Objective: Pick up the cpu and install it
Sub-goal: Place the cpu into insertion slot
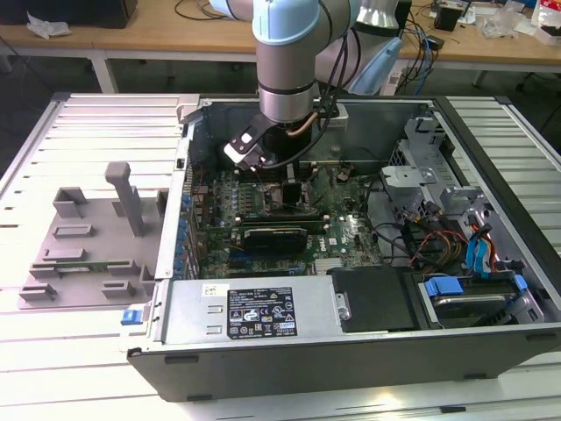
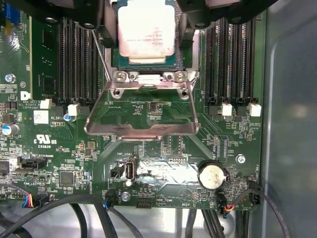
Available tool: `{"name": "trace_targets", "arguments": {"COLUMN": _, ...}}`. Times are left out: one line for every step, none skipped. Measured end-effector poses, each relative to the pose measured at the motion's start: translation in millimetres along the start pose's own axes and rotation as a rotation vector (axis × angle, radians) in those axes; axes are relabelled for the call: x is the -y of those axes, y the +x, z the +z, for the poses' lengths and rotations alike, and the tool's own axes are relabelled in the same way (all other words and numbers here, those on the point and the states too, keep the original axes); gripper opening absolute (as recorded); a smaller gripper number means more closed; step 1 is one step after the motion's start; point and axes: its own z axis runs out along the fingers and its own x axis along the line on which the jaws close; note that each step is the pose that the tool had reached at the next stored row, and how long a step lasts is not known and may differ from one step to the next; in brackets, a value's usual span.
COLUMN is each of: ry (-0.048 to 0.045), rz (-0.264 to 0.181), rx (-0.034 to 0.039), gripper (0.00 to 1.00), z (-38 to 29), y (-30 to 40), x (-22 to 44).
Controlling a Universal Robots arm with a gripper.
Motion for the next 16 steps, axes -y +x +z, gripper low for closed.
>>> {"name": "trace_targets", "arguments": {"ry": -0.0002, "rz": 0.0, "rx": 0.0008, "gripper": 0.56, "z": -0.1, "y": -0.1, "x": 0.0}}
{"name": "trace_targets", "arguments": {"ry": -0.0003, "rz": 0.0, "rx": 0.0005, "gripper": 0.56, "z": 0.0, "y": -0.1, "x": 0.0}}
{"name": "trace_targets", "arguments": {"ry": -0.0002, "rz": 0.0, "rx": 0.0001, "gripper": 0.56, "z": -0.1, "y": -0.1, "x": 0.0}}
{"name": "trace_targets", "arguments": {"ry": -0.0001, "rz": 0.0, "rx": -0.0034, "gripper": 0.56, "z": -0.2, "y": -0.2, "x": 0.0}}
{"name": "trace_targets", "arguments": {"ry": -0.0003, "rz": 0.001, "rx": -0.009, "gripper": 0.56, "z": -0.1, "y": -0.3, "x": 0.0}}
{"name": "trace_targets", "arguments": {"ry": -0.0003, "rz": 0.003, "rx": -0.0109, "gripper": 0.56, "z": 0.0, "y": -0.4, "x": 0.0}}
{"name": "trace_targets", "arguments": {"ry": -0.0004, "rz": 0.003, "rx": -0.0121, "gripper": 0.56, "z": 0.0, "y": -0.5, "x": 0.0}}
{"name": "trace_targets", "arguments": {"ry": -0.0003, "rz": 0.003, "rx": -0.0126, "gripper": 0.56, "z": 0.0, "y": -0.5, "x": 0.0}}
{"name": "trace_targets", "arguments": {"ry": -0.0003, "rz": 0.004, "rx": -0.0134, "gripper": 0.56, "z": 0.0, "y": -0.5, "x": 0.0}}
{"name": "trace_targets", "arguments": {"ry": -0.0003, "rz": 0.004, "rx": -0.0144, "gripper": 0.56, "z": 0.0, "y": -0.5, "x": 0.0}}
{"name": "trace_targets", "arguments": {"ry": -0.0003, "rz": 0.004, "rx": -0.0154, "gripper": 0.56, "z": 0.0, "y": -0.5, "x": 0.0}}
{"name": "trace_targets", "arguments": {"ry": -0.0004, "rz": 0.004, "rx": -0.0167, "gripper": 0.56, "z": 0.1, "y": -0.5, "x": 0.0}}
{"name": "trace_targets", "arguments": {"ry": -0.0004, "rz": 0.004, "rx": -0.0174, "gripper": 0.56, "z": 0.1, "y": -0.5, "x": 0.0}}
{"name": "trace_targets", "arguments": {"ry": -0.0002, "rz": 0.004, "rx": -0.0177, "gripper": 0.56, "z": 0.2, "y": -0.6, "x": -0.4}}
{"name": "trace_targets", "arguments": {"ry": -0.0003, "rz": 0.004, "rx": -0.0177, "gripper": 0.56, "z": 0.3, "y": -0.6, "x": -0.4}}
{"name": "trace_targets", "arguments": {"ry": -0.0002, "rz": 0.005, "rx": -0.0177, "gripper": 0.56, "z": 0.3, "y": -0.7, "x": -0.5}}
